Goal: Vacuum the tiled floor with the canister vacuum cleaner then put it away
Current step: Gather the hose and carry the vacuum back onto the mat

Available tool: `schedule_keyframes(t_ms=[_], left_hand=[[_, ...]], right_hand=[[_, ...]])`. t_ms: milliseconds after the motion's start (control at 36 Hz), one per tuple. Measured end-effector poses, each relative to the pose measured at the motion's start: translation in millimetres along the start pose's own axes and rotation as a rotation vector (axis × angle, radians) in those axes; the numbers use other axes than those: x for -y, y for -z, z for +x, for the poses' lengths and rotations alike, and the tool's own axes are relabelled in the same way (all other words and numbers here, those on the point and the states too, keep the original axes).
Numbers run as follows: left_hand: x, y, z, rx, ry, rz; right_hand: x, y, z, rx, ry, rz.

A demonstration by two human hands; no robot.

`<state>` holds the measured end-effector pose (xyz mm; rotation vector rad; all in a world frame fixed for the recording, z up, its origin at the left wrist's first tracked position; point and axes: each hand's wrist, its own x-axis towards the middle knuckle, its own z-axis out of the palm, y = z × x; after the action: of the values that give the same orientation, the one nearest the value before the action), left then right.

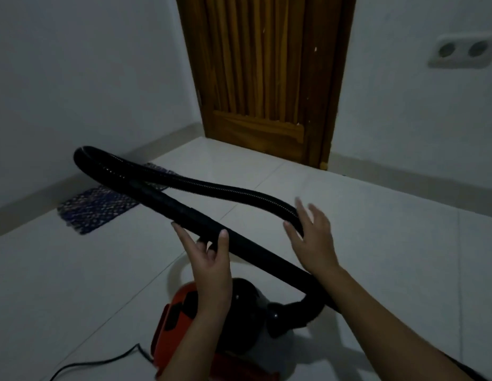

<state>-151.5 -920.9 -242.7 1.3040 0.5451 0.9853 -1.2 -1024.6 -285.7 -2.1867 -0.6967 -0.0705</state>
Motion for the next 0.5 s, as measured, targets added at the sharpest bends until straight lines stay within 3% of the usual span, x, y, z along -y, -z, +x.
schedule_keyframes(t_ms=[56,111,306,500], left_hand=[[5,2,-1,0.0,0.006,-0.005],[8,5,-3,-0.004,0.001,-0.007],[5,7,-24,0.0,0.05,0.012],[2,-8,-27,0.068,0.089,-0.022]], right_hand=[[-5,2,9,0.16,-0.244,0.054],[-5,1,14,0.217,-0.297,0.215],[8,21,-5,-0.106,-0.063,0.344],[36,35,-37,0.027,0.11,0.264]])
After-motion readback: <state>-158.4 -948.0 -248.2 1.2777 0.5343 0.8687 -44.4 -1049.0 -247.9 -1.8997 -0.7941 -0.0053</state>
